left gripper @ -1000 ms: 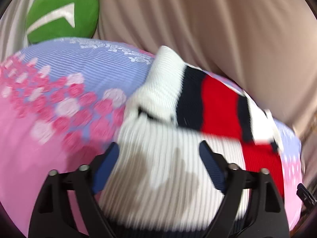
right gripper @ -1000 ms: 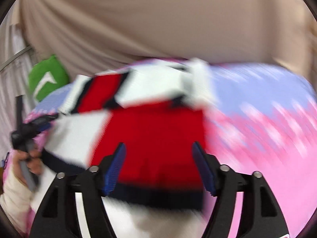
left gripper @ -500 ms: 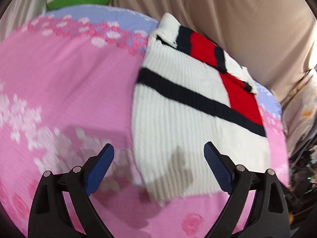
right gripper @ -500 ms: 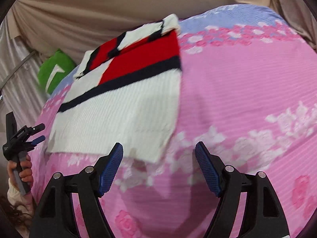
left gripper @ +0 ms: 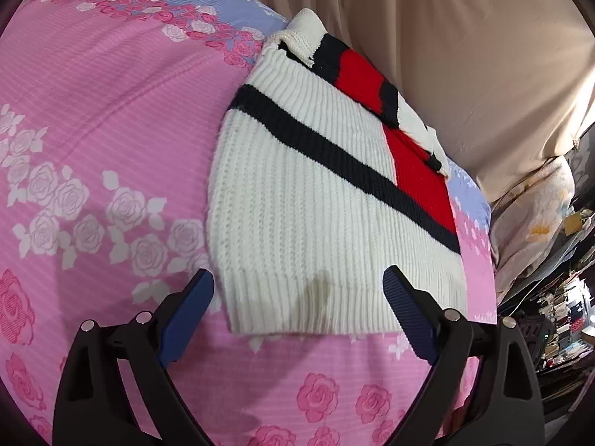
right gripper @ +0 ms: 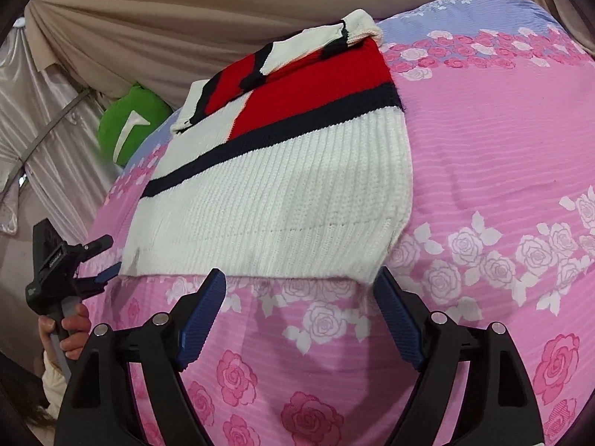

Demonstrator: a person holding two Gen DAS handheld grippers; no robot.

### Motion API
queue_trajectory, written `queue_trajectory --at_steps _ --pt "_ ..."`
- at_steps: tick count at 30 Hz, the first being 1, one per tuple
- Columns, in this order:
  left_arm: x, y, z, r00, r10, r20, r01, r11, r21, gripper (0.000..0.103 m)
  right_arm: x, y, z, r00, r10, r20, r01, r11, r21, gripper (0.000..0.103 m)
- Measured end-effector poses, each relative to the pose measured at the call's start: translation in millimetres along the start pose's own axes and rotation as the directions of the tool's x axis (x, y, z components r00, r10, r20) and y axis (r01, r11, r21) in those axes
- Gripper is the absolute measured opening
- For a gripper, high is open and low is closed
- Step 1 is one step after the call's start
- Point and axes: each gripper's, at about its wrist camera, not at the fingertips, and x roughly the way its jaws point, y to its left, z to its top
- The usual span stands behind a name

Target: Fold small clothes

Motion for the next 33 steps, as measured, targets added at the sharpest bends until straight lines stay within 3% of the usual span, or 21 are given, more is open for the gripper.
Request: queue_trajectory --at_steps 5,9,12,14,15,16,19,22,25,29,33 --pt "10 -2 10 0.999 -0.041 -0.002 0.041 0.999 -0.021 0.088 6 -14 12 0.996 0.088 0.023 -0.090 0.990 0.112 0.080" --pt "18 -6 14 0.999 -0.032 -0.003 0.032 0.999 0.006 0.074 11 -6 16 0.998 0.051 0.023 -0.053 0.995 0.085 0.071" --pt "23 -8 16 1.000 -0.016 -0.002 0.016 1.000 0.017 0.058 17 -1 17 1.000 0.003 0.024 -0.004 0.998 0.060 0.046" --pt "25 -7 17 1.000 -0.022 -0.016 0.022 1.000 0.010 0.033 22 -3 18 1.000 0.011 0.015 -0.012 0.998 0.065 0.010" --pt "27 -5 18 0.999 -0.029 -0.023 0.029 1.000 0.000 0.026 23 -4 18 1.000 0.022 0.014 -0.023 0.997 0.076 0.007" --pt "27 -3 18 0.999 -0.032 -0.026 0.032 0.999 -0.013 0.017 21 -5 18 0.999 0.029 0.030 -0.031 0.996 0.082 0.007" --pt "13 -1 17 0.999 -0.049 0.014 0.049 0.999 -0.012 0.013 1 4 16 0.989 0.078 0.128 -0.082 0.996 0.028 0.006" --pt "-8 -8 14 0.996 -0.063 0.061 0.061 0.998 0.029 0.012 -27 12 13 0.954 0.182 0.237 -0.174 0.983 -0.053 0.006" --pt "-29 -17 9 0.992 -0.079 0.097 0.071 0.995 0.076 0.012 -43 16 9 0.925 0.245 0.289 -0.226 0.969 -0.099 0.005" --pt "-55 -25 -1 0.986 -0.111 0.126 0.096 0.989 0.116 0.011 -59 16 -3 0.902 0.298 0.314 -0.268 0.954 -0.135 0.005" --pt "-77 -28 -15 0.987 -0.104 0.124 0.085 0.985 0.148 0.011 -75 10 -23 0.899 0.324 0.296 -0.292 0.945 -0.147 0.005"
